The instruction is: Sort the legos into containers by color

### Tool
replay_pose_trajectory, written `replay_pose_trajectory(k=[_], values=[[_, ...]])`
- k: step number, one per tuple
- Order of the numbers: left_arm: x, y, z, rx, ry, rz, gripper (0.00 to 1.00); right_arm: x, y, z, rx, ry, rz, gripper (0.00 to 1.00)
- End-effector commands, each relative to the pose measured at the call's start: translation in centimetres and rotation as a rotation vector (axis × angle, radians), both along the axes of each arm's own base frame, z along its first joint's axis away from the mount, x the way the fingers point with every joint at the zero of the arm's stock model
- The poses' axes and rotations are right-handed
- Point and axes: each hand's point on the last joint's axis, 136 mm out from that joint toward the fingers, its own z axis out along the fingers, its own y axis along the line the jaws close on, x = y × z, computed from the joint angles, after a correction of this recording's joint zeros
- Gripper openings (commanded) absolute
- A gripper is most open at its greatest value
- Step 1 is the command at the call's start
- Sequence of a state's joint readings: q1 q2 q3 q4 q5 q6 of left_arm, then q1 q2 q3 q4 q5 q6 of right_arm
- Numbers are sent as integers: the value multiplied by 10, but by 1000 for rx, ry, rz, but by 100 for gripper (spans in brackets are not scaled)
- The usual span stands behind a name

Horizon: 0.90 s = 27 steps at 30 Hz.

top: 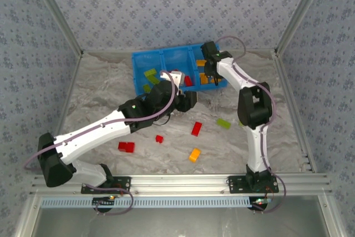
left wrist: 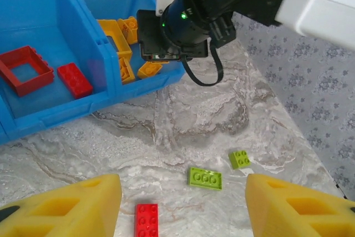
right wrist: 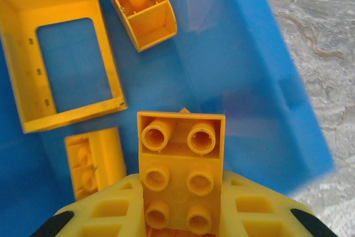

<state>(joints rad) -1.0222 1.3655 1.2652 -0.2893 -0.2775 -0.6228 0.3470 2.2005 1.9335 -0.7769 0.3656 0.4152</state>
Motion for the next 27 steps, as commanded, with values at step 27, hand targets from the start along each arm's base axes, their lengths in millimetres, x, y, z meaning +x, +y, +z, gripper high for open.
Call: replay_pose_trajectory(k=[27], values=[[-21, 98, -45, 144, 195, 249, 62, -104, 42, 158, 171, -358, 213, 58]])
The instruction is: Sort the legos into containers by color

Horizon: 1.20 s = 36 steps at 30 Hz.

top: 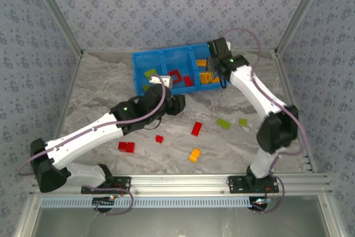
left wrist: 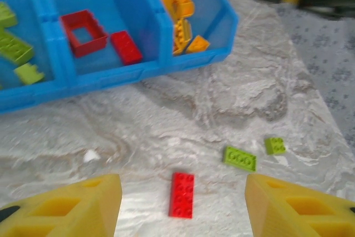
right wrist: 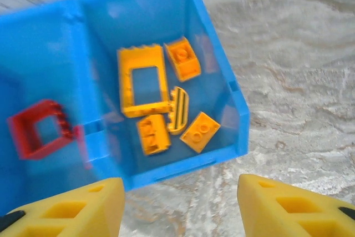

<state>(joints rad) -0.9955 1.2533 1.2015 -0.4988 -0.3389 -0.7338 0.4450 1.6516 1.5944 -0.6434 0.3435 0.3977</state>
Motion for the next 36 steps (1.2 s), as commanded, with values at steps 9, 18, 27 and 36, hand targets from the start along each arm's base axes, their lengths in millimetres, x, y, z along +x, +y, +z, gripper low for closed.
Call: replay_pose_trajectory(k=[9, 18, 27, 36], values=[[-57, 154, -89, 224, 278, 361, 65, -177, 108, -13, 159, -124, 569, 58], [-107, 219, -167, 238, 559, 515, 77, -262, 169, -70, 193, -20, 741, 60], [-105, 214, -204, 151, 634, 516, 72, -267, 200, -80, 189, 5, 769, 60], [-101, 218, -219, 249, 654, 490, 63, -265, 199, -82, 205, 19, 748, 61]])
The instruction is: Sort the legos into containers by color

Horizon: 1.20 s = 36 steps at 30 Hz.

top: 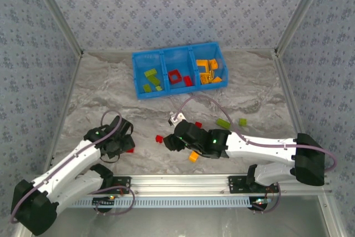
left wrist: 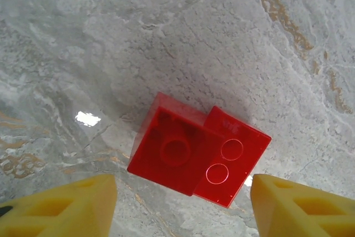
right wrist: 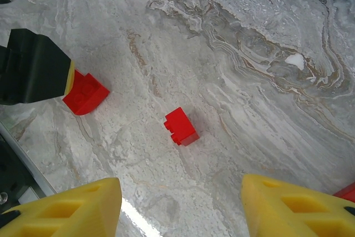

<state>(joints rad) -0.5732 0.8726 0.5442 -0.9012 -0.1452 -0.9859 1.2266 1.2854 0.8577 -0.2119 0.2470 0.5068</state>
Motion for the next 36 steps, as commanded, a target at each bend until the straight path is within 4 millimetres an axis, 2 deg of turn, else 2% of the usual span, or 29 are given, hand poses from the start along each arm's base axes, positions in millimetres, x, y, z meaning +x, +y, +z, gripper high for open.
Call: replay_pose_trajectory(k=[1, 3, 10, 19, 28, 32, 36], values=[[1, 4, -7, 32, 9, -15, 61, 5, 6, 14, 45, -4, -28, 61], [1, 7, -10, 52, 7, -11, 59, 2, 11, 17, 64, 0, -3, 61], [9, 16, -12, 115, -27, -21, 58, -29, 40, 30, 182, 27, 226, 65], [17, 21, -13, 167, -51, -45, 50, -26, 40, 25, 173, 44, 207, 65], [17, 15, -23, 128, -48, -31, 44, -29, 45, 27, 184, 52, 229, 64], [20, 14, -16, 116, -74, -26, 33, -36, 48, 35, 224, 49, 278, 65], [30, 9, 11, 102, -129, -39, 30, -30, 38, 49, 227, 10, 253, 65]])
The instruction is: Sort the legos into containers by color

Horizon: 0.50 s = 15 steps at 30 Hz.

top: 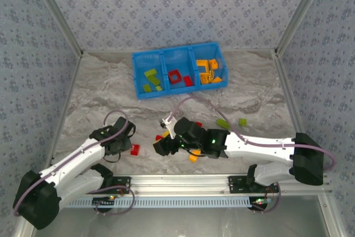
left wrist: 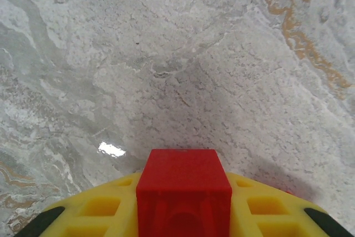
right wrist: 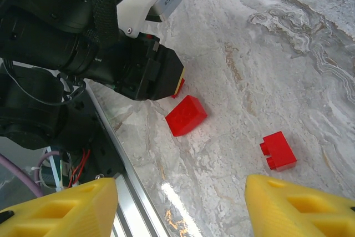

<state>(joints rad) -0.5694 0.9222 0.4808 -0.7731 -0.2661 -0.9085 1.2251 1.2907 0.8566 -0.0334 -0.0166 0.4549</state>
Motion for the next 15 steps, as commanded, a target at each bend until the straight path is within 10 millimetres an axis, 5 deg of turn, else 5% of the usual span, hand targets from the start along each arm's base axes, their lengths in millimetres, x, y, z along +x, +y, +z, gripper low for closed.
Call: replay_pose_trajectory(k=[1, 4, 9, 15], values=[[17, -8, 36, -25, -76, -17, 28, 6, -11, 24, 35, -54, -15, 64], [41, -31, 72, -82, -140, -65, 27, 28, -36, 43, 41, -109, -118, 64], [102, -105, 134, -155, -251, -220, 27, 84, -116, 73, -5, -208, -516, 64], [193, -198, 169, -196, -322, -360, 27, 119, -160, 96, -37, -285, -716, 64]])
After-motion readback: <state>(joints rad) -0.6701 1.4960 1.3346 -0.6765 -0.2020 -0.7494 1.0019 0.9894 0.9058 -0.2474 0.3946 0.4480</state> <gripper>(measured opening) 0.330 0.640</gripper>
